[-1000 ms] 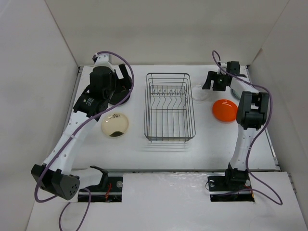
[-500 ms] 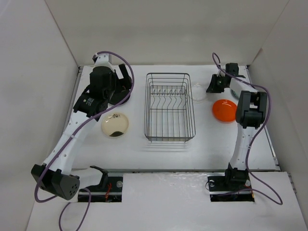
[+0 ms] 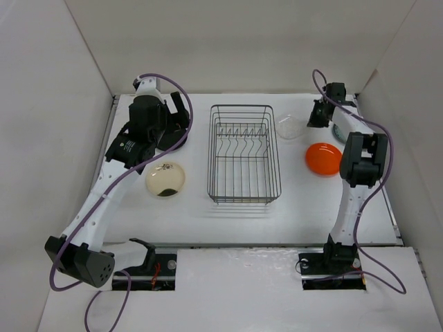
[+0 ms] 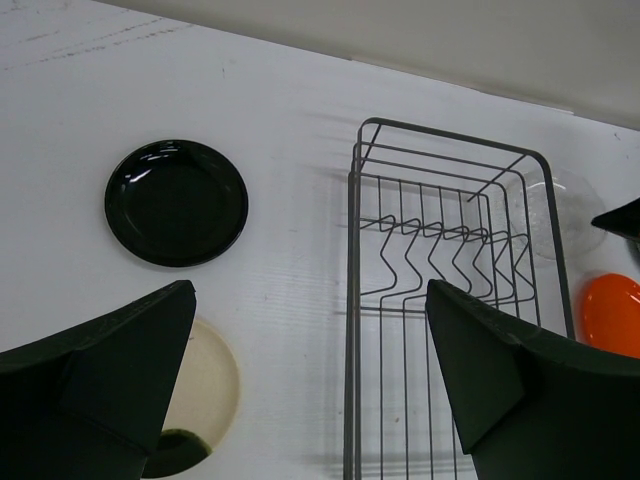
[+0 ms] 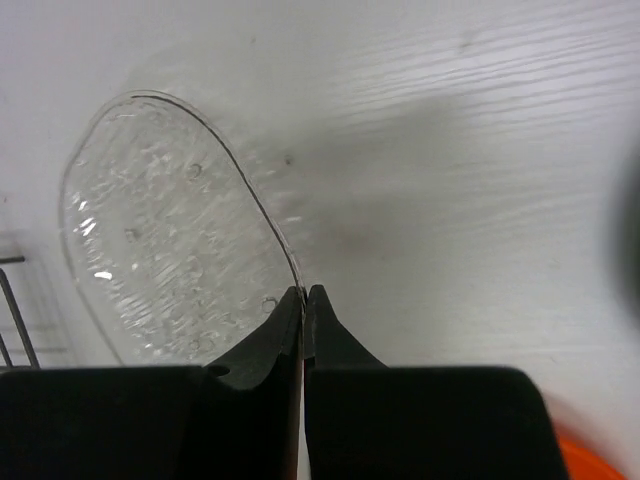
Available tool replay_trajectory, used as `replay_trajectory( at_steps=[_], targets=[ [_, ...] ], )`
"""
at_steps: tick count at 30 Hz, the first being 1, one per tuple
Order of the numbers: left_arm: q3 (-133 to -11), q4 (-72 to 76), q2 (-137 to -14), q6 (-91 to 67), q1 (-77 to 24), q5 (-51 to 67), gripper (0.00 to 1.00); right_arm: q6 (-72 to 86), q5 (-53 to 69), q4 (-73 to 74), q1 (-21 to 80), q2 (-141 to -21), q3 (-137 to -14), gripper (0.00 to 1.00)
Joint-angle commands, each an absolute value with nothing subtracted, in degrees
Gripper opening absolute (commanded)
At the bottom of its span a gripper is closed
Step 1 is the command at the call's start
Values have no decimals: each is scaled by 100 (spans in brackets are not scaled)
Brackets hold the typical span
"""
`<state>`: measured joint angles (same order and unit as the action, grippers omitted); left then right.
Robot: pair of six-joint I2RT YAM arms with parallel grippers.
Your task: Load the plates into the dish rack
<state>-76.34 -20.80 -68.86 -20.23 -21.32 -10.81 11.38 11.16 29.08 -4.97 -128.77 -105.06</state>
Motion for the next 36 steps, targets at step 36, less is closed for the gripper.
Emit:
replay_trajectory(
  at_steps=[36],
  targets=[
    [-8051,-2496,-7225,-2584,-1714,-1969,100,2566,-6468,6090,3516,-10634,-11101,0]
  ],
)
